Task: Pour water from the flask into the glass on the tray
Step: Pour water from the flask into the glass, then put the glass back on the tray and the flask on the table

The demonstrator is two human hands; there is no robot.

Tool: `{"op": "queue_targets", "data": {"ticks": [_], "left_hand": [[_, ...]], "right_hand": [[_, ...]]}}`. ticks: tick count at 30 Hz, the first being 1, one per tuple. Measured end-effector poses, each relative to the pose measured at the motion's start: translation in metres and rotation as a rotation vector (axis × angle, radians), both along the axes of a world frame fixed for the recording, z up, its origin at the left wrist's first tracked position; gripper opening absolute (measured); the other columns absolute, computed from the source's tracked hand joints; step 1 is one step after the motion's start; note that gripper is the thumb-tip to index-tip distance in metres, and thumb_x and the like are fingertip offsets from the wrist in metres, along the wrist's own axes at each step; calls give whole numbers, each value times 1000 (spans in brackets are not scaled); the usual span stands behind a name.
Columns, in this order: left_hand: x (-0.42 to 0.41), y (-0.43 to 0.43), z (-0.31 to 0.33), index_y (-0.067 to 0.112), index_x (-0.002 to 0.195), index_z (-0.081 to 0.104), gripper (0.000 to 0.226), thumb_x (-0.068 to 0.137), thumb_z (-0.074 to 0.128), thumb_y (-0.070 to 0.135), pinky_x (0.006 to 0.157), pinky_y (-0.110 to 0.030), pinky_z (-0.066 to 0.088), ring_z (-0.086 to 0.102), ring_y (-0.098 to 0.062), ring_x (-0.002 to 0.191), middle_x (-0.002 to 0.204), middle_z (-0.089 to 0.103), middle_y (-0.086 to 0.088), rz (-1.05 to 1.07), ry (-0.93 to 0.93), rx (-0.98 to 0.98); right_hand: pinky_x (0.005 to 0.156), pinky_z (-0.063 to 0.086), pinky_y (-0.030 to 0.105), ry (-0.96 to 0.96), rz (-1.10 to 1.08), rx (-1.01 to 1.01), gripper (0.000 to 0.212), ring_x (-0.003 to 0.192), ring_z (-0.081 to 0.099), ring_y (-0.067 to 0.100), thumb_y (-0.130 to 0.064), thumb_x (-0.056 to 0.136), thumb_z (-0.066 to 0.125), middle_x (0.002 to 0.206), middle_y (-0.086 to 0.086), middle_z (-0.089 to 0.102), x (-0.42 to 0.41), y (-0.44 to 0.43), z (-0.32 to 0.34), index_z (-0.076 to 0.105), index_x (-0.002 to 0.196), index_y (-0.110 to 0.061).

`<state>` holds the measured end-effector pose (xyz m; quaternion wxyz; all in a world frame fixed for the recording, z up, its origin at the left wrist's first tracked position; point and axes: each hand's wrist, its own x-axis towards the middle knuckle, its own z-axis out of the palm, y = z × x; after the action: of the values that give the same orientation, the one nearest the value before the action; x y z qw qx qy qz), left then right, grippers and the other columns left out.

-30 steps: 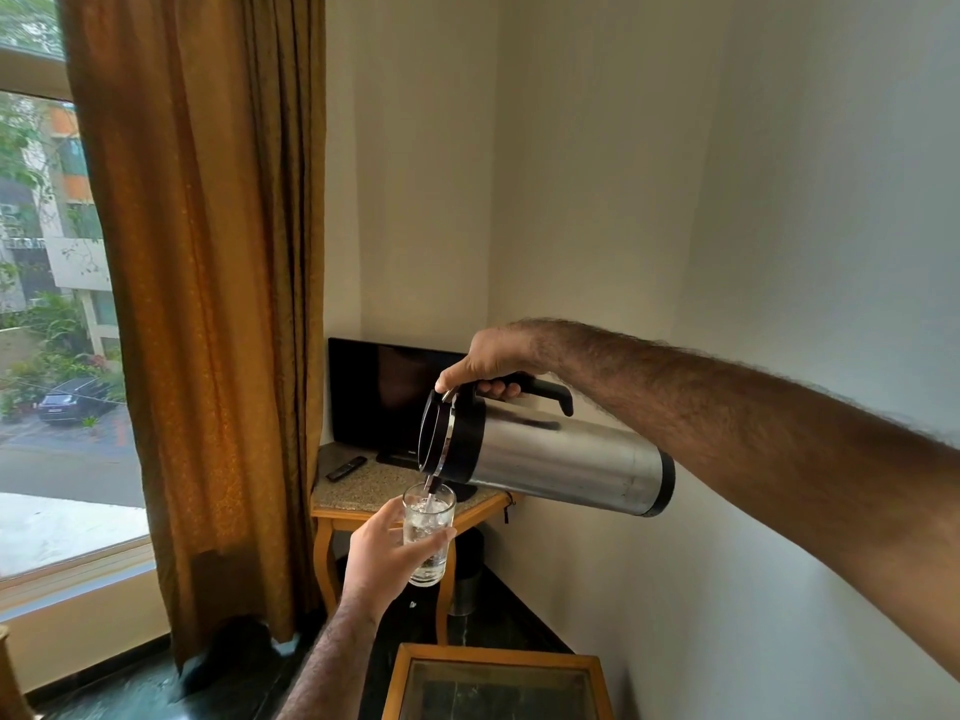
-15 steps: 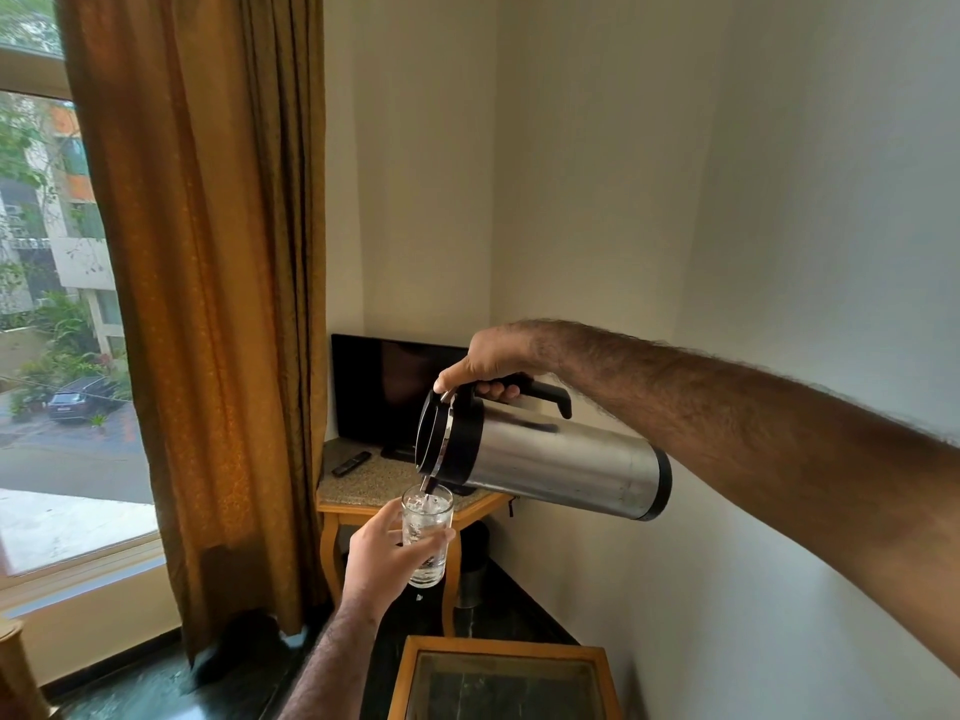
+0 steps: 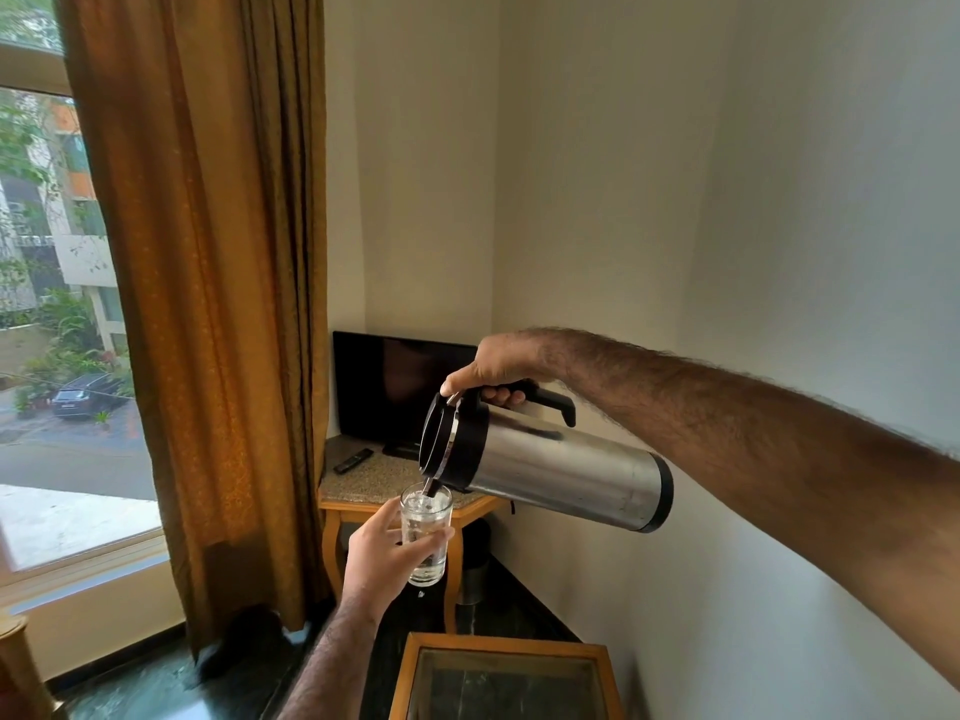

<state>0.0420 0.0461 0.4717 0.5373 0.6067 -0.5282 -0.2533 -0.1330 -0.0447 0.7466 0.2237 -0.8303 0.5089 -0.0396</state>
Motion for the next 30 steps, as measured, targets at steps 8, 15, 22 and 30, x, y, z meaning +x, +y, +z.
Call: {"op": "queue_targets", "data": {"ticks": [8,15,22,30], "left_hand": [[0,-6,-2,41,114,68,55,68,98,40,84,-33,60,75,-2,94,99,79,17,1,26,3],[-3,-13,-3,56,105,57,58,67,98,39,76,-17,54,70,4,97,100,74,23,18,45,-19],[-5,-27,-15,29,131,66,70,68,97,39,83,-13,46,60,12,104,108,65,28,55,22,-18],[-16,-45,-52,24,128,69,67,69,98,36,88,-42,65,74,-18,105,113,73,13,103,-29,-2]], "right_hand": [[51,43,27,-160,-12,107,56,40,46,15,-57,93,73,50,-2,50,-20,-13,-23,53,61,-15],[45,42,23,-401,-110,236,65,40,46,15,-77,83,70,50,-3,49,-46,-28,-54,57,47,-24],[47,34,30,-912,-354,307,57,43,40,16,-53,106,50,51,0,48,-80,-28,-113,57,61,-18],[50,35,25,-1271,-512,175,34,47,41,10,-33,102,62,52,-5,54,-97,-23,-208,69,75,-14]]}}
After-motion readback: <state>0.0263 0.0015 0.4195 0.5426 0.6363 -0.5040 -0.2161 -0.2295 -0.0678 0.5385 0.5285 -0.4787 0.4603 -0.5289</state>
